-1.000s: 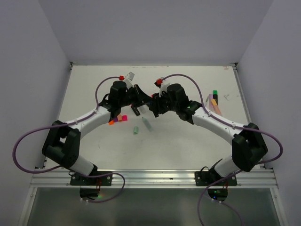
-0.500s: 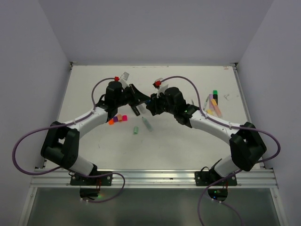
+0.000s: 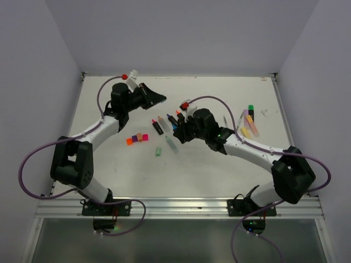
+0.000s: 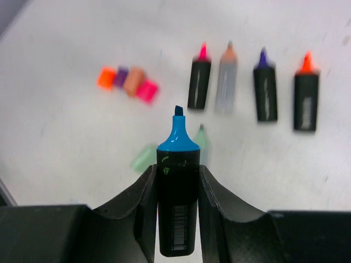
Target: Open the pen caps
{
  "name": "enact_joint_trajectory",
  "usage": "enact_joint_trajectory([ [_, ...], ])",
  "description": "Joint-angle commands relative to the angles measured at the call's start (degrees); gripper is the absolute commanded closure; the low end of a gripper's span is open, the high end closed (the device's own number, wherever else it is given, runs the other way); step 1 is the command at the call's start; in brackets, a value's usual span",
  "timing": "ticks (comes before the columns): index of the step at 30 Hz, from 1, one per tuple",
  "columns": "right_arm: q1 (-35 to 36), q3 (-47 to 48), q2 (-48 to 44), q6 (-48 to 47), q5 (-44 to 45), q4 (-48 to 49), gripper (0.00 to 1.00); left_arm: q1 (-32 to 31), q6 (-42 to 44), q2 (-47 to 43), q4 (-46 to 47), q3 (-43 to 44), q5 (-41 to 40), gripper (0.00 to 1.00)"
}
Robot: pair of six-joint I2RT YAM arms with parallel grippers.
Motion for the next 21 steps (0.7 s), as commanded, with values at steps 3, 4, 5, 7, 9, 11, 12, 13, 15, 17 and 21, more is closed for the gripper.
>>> enact_joint_trajectory([
  [3, 1.1, -5.3, -1.0, 0.8, -4.6, -13.0, 1.0, 6.9, 8.1, -2.9, 11.4, 3.6, -8.0, 1.0],
  [4, 1.1, -5.7, -1.2, 1.3, -4.1, -13.0, 1.0, 6.9, 9.6, -3.3, 9.9, 4.0, -9.0, 1.0],
  [5, 1.1, -6.2, -1.6, 1.6, -3.9, -12.6, 1.0, 6.9, 11.2, -3.8, 8.0, 4.2, -10.1, 1.0],
  [7, 1.2, -6.5, -1.8, 1.6, -1.6, -12.7, 1.0, 6.9, 10.8, -5.5, 4.7, 3.5, -12.0, 1.0],
  [9, 1.0, -4.7, -1.4, 1.3, 0.9, -13.9, 1.0, 6.4, 11.4, -7.4, -5.1, 4.1, -14.8, 1.0],
  [11, 0.4, -2.8, 0.8, 1.2, 4.8, -17.0, 1.0, 4.3, 13.1, -8.8, -13.0, 4.1, -19.1, 1.0],
  [12, 0.3, -1.5, 1.7, 0.1, 4.8, -17.2, 1.0, 3.4, 13.7, -10.9, -17.7, 1.5, -20.1, 1.0],
  [13, 0.4, -1.0, 2.3, -0.4, 6.1, -17.5, 1.0, 2.6, 13.9, -12.4, -19.8, -0.5, -21.5, 1.0],
  [15, 0.3, -0.2, 4.6, -0.6, 6.8, -16.8, 1.0, 1.1, 12.7, -17.6, -21.4, -5.3, -22.5, 1.0],
  [17, 0.3, 1.8, 7.7, -1.6, 7.6, -16.3, 1.0, -0.1, 12.4, -21.1, -21.4, -12.4, -23.0, 1.0],
  [21, 0.0, 4.8, 12.8, -2.7, 7.9, -14.9, 1.0, -1.9, 12.9, -27.5, -24.4, -21.3, -25.1, 1.0],
])
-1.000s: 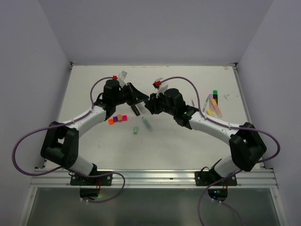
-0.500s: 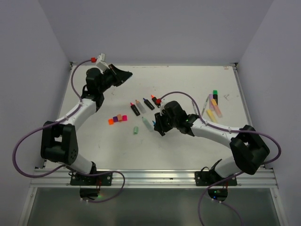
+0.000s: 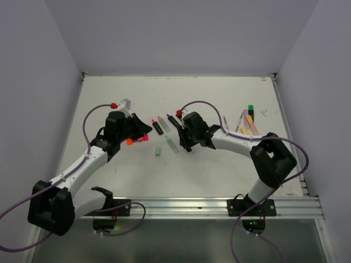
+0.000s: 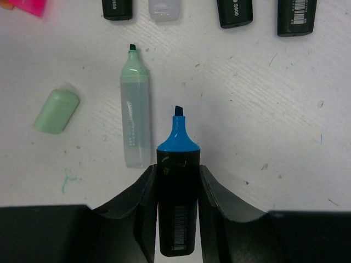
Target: Open the pen caps
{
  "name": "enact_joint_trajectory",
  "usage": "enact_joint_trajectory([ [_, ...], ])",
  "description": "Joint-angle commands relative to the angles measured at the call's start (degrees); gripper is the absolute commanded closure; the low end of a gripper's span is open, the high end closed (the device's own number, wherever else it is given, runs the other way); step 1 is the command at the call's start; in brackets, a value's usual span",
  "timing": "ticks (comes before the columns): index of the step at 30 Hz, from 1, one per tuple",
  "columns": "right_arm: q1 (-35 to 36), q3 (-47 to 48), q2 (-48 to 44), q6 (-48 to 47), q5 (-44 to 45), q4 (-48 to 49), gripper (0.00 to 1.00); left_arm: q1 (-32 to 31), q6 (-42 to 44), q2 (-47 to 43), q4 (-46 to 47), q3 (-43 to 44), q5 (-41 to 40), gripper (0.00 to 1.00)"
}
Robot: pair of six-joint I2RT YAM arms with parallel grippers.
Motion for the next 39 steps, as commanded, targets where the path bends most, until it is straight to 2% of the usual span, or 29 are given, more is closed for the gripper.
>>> enact_joint_trajectory([
  [1, -0.5, 4.2, 3.8, -2.2, 2.4, 2.2, 1.0, -0.9, 1.4, -3.3, -3.7, -6.5, -2.6, 1.0],
  [9, -1.5, 7.7, 10.7, -2.4, -0.1, 6.1, 1.0, -1.9, -0.4, -4.7, 0.5, -16.5, -0.2, 1.0],
  [19, -1.5, 8.4, 13.8, -2.5, -0.5, 8.3, 1.0, -2.0, -0.7, 1.0, 8.3, -20.2, 2.3, 1.0],
  [21, -1.5, 8.4, 13.8, -2.5, -0.4, 8.4, 0.99, -2.2, -1.0, 2.4, 9.8, -20.8, 2.5, 0.93],
  [22, -1.4, 8.4, 13.8, -2.5, -0.4, 8.4, 0.96, -2.3, -1.0, 3.0, 10.1, -20.9, 2.4, 0.87],
  [25, -1.5, 8.4, 13.9, -2.5, -1.7, 8.2, 0.91, -2.3, -0.9, 4.5, 11.4, -21.4, 2.2, 0.81],
  [28, -1.5, 8.0, 13.4, -2.0, -2.4, 8.5, 0.84, -2.4, -0.9, 5.2, 12.1, -21.6, 1.8, 0.7],
  [30, -1.5, 7.6, 12.9, -1.8, -2.4, 8.6, 0.78, -2.4, -0.8, 5.3, 12.4, -21.7, 1.5, 0.66],
  [31, -1.5, 7.7, 12.7, -1.8, -2.5, 8.6, 0.76, -2.4, -0.9, 5.3, 12.6, -21.9, 1.6, 0.59],
  [39, -1.5, 8.4, 10.8, -1.0, -2.0, 7.0, 0.57, -2.5, -0.7, 4.4, 12.9, -22.2, 2.0, 0.46],
])
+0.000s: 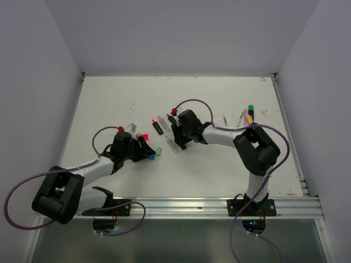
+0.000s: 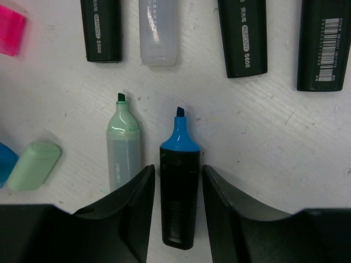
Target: Open the pen caps
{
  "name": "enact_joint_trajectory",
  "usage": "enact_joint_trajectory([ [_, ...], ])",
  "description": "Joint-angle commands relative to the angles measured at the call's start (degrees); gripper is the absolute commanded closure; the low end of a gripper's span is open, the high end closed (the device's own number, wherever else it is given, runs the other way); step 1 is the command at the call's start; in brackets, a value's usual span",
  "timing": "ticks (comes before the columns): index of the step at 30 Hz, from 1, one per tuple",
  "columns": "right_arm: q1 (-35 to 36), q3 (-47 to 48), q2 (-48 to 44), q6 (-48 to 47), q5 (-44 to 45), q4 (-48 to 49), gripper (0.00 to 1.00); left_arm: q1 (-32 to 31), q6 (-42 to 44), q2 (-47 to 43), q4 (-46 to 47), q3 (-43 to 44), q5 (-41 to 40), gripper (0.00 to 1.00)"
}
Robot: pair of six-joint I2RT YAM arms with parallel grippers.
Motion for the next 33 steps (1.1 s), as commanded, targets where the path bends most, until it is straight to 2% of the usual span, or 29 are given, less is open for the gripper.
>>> enact_joint_trajectory([
  [1, 0.0, 1.9, -3.2, 0.5, 0.4, 0.5, 0.56, -0.3, 0.7, -1.1, 1.9, -1.1, -0.2, 0.45],
  [3, 0.0, 2.5, -5.1, 0.5, 2.9, -0.6, 0.54, -0.3, 0.8, -2.6, 1.0, -0.9, -0.5, 0.43],
  [7, -1.5, 4.2, -8.4, 0.6, 7.7, -4.6, 0.41, -0.3, 2.3, -5.6, -1.5, 0.2, -1.5, 0.38],
  [11, -6.1, 6.1, -11.8, 0.3, 10.7, -8.3, 0.39, -0.3, 3.5, -9.0, -4.7, 1.9, -2.2, 0.36],
  [15, -15.9, 6.5, -13.4, 0.6, 12.6, -12.8, 0.4, -0.3, 4.1, -11.5, -6.9, 3.1, -2.0, 0.34],
  [24, -27.9, 8.6, -10.6, -0.5, 23.2, -21.1, 0.43, -0.3, 4.5, -14.3, -8.4, 5.3, -1.1, 0.34],
  [28, -30.9, 8.6, -9.4, 1.3, 26.0, -24.8, 0.44, -0.3, 5.1, -13.5, -8.3, 6.7, -0.7, 0.34],
  [33, -31.5, 3.3, -10.9, 2.6, 29.7, -25.9, 0.44, -0.3, 5.3, -12.0, -6.4, 7.5, 1.8, 0.34],
])
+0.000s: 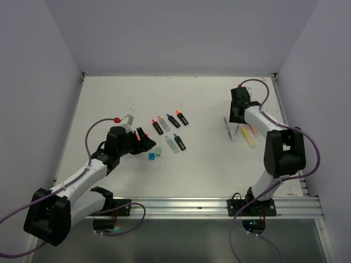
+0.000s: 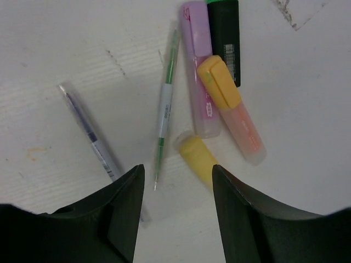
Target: Open the pen caps
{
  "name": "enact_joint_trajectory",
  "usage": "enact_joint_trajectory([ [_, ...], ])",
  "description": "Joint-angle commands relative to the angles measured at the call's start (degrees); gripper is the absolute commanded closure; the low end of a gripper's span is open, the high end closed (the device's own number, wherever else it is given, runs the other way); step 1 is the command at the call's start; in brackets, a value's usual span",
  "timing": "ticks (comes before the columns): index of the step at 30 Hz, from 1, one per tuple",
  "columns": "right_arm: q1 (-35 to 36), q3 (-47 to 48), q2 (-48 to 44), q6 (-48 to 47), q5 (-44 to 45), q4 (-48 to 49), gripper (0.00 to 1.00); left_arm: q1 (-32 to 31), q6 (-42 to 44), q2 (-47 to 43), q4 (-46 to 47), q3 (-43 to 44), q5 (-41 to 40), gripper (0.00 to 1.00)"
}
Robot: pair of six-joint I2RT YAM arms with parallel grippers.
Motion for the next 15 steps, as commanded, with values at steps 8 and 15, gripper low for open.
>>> enact_joint_trajectory([
  [8, -3.5, -11.0, -7.4, -0.2, 0.5, -0.9, 0.43, -0.3, 3.0, 3.2, 3.6, 2.2, 6.3, 0.34],
  [15, -7.0, -12.0, -5.5, -1.8, -4.9, -0.9, 0.41, -0.3, 3.6, 4.8, 5.0, 2.3, 9.3, 0.34],
])
